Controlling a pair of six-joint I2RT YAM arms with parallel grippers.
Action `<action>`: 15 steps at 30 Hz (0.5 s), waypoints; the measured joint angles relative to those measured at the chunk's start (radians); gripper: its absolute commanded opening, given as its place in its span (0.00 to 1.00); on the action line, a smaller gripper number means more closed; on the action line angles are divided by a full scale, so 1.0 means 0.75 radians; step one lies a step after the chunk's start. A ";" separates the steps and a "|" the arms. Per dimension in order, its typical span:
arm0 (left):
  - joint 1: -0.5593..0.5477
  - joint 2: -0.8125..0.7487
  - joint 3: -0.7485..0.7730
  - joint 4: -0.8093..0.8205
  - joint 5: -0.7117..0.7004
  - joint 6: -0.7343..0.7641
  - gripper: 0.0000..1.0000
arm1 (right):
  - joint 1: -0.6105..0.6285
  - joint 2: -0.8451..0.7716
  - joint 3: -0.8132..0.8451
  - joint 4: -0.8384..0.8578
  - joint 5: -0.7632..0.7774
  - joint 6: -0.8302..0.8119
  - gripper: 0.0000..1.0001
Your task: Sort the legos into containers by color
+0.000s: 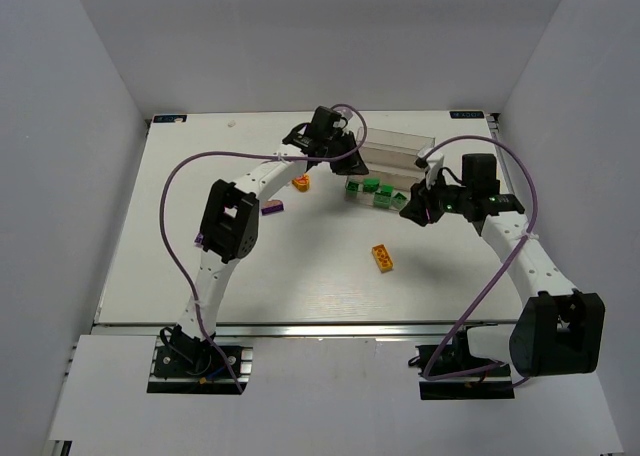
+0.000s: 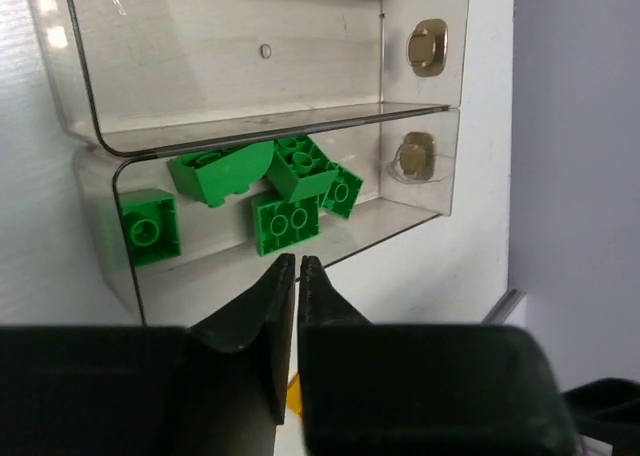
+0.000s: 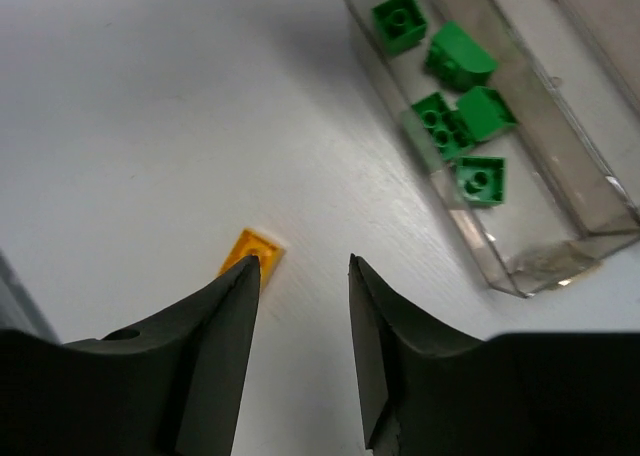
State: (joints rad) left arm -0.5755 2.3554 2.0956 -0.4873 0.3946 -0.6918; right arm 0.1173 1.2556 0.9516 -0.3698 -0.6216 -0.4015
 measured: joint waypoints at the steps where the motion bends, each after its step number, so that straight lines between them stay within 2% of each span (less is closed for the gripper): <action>1: 0.005 -0.008 -0.004 0.002 0.002 0.015 0.05 | 0.001 0.000 0.000 -0.032 -0.046 -0.038 0.39; 4: 0.016 -0.079 -0.083 0.001 -0.027 0.039 0.04 | 0.008 0.016 0.001 -0.135 -0.174 -0.175 0.31; 7: 0.043 -0.264 -0.250 -0.022 -0.081 0.090 0.36 | 0.037 0.064 0.000 -0.194 -0.208 -0.242 0.30; 8: 0.055 -0.339 -0.311 -0.029 -0.100 0.109 0.57 | 0.056 0.078 -0.001 -0.199 -0.197 -0.249 0.33; 11: 0.088 -0.652 -0.564 -0.023 -0.168 0.158 0.80 | 0.129 0.095 -0.006 -0.194 -0.133 -0.234 0.39; 15: 0.134 -1.091 -0.902 -0.009 -0.291 0.180 0.88 | 0.250 0.120 -0.011 -0.162 0.026 -0.153 0.40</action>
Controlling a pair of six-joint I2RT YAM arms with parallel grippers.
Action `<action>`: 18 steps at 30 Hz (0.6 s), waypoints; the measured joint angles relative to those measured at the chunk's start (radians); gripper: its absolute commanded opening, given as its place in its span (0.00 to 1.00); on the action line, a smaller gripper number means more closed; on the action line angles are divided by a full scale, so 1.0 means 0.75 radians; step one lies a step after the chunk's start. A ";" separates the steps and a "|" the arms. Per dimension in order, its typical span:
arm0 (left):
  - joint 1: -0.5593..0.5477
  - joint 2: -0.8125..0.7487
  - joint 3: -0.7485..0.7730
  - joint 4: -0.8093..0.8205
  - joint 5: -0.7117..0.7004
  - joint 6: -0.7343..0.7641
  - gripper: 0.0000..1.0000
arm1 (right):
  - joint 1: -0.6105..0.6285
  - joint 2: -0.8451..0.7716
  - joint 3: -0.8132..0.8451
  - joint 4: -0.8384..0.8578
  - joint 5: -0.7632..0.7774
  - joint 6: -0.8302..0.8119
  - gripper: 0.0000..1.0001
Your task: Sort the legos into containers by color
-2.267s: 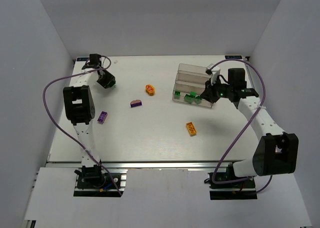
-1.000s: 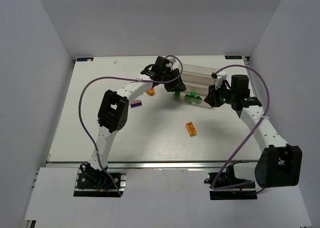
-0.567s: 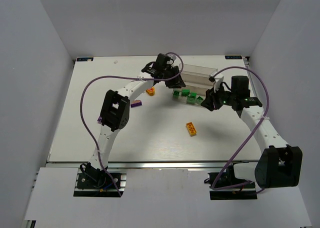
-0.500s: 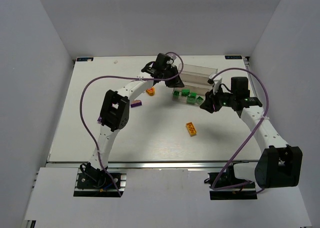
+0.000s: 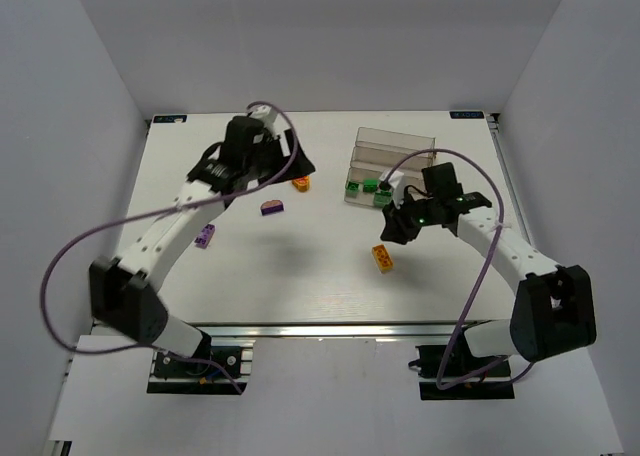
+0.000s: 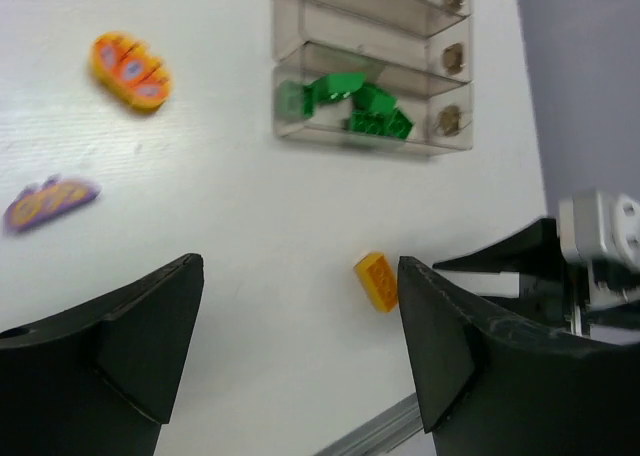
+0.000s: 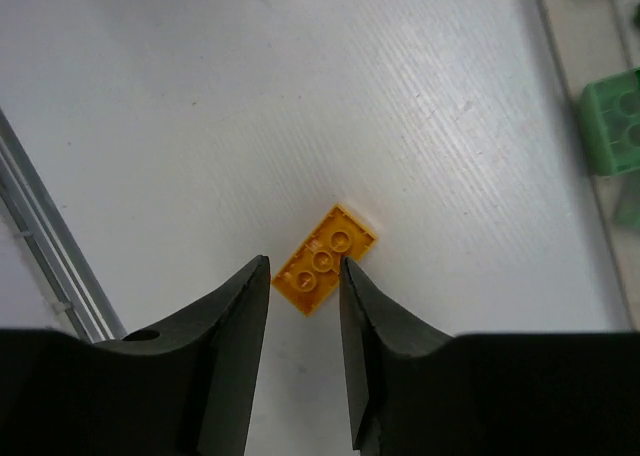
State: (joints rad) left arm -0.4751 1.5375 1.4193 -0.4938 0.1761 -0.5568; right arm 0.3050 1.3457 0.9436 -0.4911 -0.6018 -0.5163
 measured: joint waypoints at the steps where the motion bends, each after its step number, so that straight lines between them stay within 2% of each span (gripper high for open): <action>1: 0.005 -0.098 -0.077 0.002 -0.036 0.004 0.89 | 0.032 0.018 0.000 0.003 0.041 0.036 0.44; 3: 0.010 -0.253 -0.209 -0.017 -0.101 0.003 0.89 | 0.085 0.063 0.000 0.003 0.115 0.116 0.52; 4: 0.011 -0.310 -0.263 -0.031 -0.130 0.001 0.89 | 0.110 0.081 -0.001 0.005 0.151 0.155 0.81; 6: 0.011 -0.396 -0.364 -0.059 -0.188 -0.010 0.89 | 0.161 0.102 -0.015 0.015 0.226 0.239 0.89; 13: 0.012 -0.549 -0.595 -0.194 -0.313 -0.086 0.89 | 0.296 0.131 -0.034 0.089 0.540 0.431 0.89; 18: 0.012 -0.633 -0.628 -0.223 -0.363 -0.127 0.89 | 0.323 0.171 -0.057 0.143 0.691 0.519 0.82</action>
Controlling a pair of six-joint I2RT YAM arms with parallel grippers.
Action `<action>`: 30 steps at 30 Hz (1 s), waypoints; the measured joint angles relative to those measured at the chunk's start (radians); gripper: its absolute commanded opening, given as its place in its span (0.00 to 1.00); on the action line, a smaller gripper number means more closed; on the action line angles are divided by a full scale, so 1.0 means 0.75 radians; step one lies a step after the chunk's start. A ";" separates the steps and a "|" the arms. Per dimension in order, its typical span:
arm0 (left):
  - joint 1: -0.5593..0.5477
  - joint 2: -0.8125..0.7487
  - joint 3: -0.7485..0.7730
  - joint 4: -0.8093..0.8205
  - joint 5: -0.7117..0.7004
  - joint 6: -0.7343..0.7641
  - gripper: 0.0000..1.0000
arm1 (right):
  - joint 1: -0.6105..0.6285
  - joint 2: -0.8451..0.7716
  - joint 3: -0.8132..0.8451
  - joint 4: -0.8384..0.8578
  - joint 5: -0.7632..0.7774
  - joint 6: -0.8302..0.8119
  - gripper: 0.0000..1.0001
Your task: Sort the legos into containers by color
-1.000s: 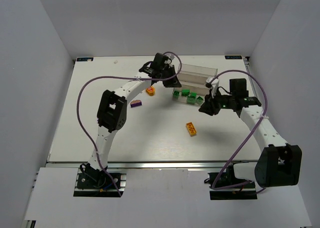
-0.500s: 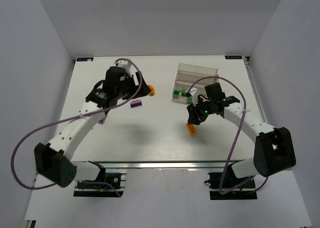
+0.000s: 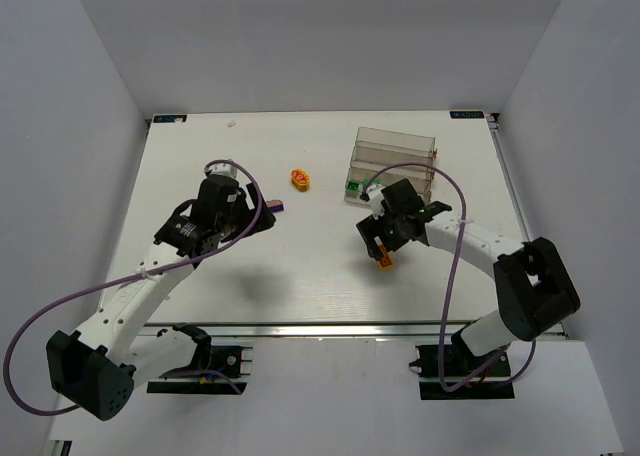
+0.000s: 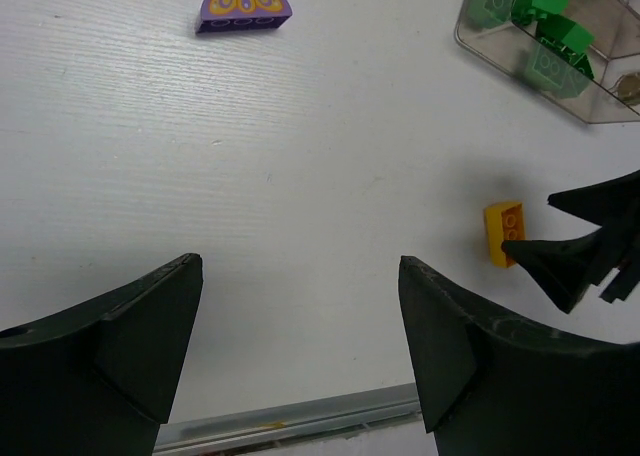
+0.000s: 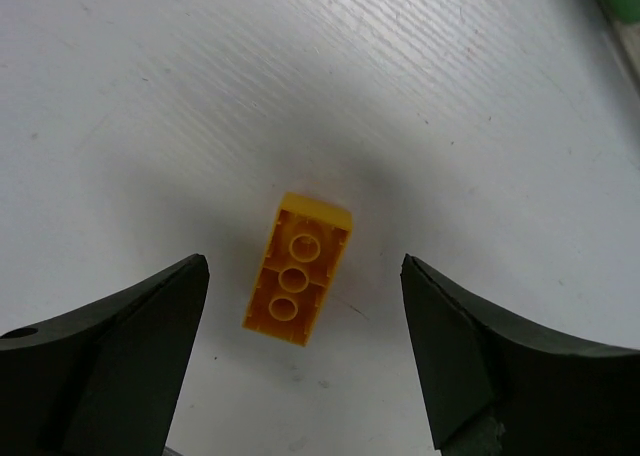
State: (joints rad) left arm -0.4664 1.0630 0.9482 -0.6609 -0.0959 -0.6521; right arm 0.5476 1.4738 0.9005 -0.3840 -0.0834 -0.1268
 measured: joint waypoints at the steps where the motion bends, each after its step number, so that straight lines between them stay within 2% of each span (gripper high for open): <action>1: 0.000 -0.008 0.000 0.001 -0.004 -0.004 0.89 | 0.005 0.018 -0.008 0.002 0.026 0.017 0.81; 5: 0.000 -0.008 0.000 0.000 -0.018 -0.016 0.89 | 0.013 0.120 -0.025 0.002 0.080 0.065 0.72; 8: 0.000 -0.007 0.000 0.000 -0.024 -0.019 0.89 | 0.015 0.138 -0.050 0.002 0.085 0.086 0.62; 11: 0.000 -0.002 0.000 0.001 -0.027 -0.021 0.89 | 0.015 0.138 -0.053 0.008 0.075 0.094 0.40; 12: 0.000 0.001 0.000 0.002 -0.027 -0.023 0.89 | 0.015 0.138 -0.053 0.008 0.068 0.094 0.24; 14: 0.000 0.005 0.000 0.008 -0.027 -0.025 0.89 | 0.015 0.137 -0.054 0.013 0.055 0.096 0.04; 15: 0.000 0.008 0.000 0.013 -0.026 -0.025 0.89 | 0.015 0.136 -0.056 0.015 0.051 0.090 0.00; 18: 0.000 0.025 0.000 0.045 -0.014 -0.026 0.90 | 0.014 0.113 -0.062 0.008 0.035 0.036 0.00; 22: 0.000 0.106 0.016 0.096 0.021 -0.019 0.90 | -0.011 0.010 -0.016 -0.028 -0.028 -0.148 0.00; 27: 0.000 0.298 0.109 0.166 0.076 -0.001 0.90 | -0.099 -0.054 0.232 -0.004 -0.174 -0.409 0.00; 30: 0.001 0.402 0.166 0.209 0.115 0.003 0.90 | -0.160 0.066 0.465 -0.013 -0.226 -0.492 0.00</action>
State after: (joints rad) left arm -0.4660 1.3647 1.0725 -0.5045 -0.0097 -0.6502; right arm 0.4274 1.5230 1.2491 -0.3935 -0.2531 -0.4957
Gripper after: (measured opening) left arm 0.892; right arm 0.429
